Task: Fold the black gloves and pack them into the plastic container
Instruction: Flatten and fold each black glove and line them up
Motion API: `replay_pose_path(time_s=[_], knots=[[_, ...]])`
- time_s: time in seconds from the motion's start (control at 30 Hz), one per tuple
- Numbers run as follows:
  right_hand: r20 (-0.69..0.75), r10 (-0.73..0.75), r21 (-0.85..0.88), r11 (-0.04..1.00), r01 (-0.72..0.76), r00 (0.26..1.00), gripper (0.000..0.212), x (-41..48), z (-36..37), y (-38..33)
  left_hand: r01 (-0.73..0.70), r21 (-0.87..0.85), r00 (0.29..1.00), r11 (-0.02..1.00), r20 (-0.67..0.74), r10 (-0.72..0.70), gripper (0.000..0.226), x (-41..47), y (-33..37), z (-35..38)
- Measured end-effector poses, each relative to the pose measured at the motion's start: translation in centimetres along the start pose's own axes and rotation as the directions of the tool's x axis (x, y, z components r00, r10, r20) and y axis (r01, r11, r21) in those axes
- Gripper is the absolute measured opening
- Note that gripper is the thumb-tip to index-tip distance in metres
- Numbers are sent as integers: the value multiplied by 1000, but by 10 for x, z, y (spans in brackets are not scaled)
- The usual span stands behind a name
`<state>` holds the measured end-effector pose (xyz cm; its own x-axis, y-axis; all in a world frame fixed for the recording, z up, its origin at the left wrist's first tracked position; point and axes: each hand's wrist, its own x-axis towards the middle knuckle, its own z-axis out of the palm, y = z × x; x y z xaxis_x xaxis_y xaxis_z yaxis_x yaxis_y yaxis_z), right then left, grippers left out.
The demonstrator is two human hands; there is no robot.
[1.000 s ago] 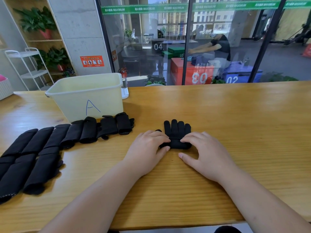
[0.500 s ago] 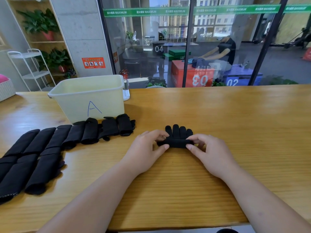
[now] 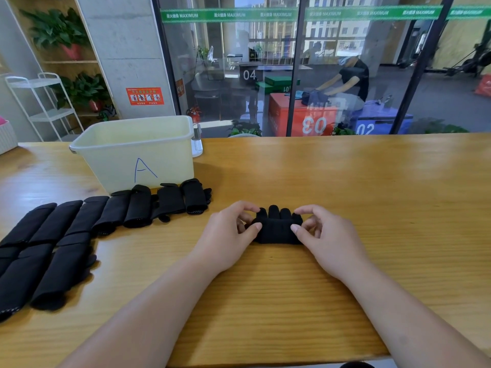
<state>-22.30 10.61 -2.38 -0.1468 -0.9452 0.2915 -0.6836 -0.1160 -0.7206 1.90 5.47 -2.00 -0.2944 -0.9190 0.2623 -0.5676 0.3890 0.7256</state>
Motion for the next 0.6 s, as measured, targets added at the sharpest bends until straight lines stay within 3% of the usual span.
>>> replay_pose_path(time_s=[0.13,0.27,0.33,0.6], knots=[[-39,-181,-212,963,169,983,21,-4,2,0,-122,144,992,982,-12,125,20,-1,-3,4],[19,-369,-464,820,335,929,30,-7,3,-2,-231,247,971,941,5,237,16,2,-7,7],[58,-367,-526,779,341,929,33,-8,4,-3,-270,330,959,904,11,283,18,2,-7,8],[202,-219,-451,844,289,955,45,-14,-11,-11,-305,466,952,831,135,273,53,-7,0,2]])
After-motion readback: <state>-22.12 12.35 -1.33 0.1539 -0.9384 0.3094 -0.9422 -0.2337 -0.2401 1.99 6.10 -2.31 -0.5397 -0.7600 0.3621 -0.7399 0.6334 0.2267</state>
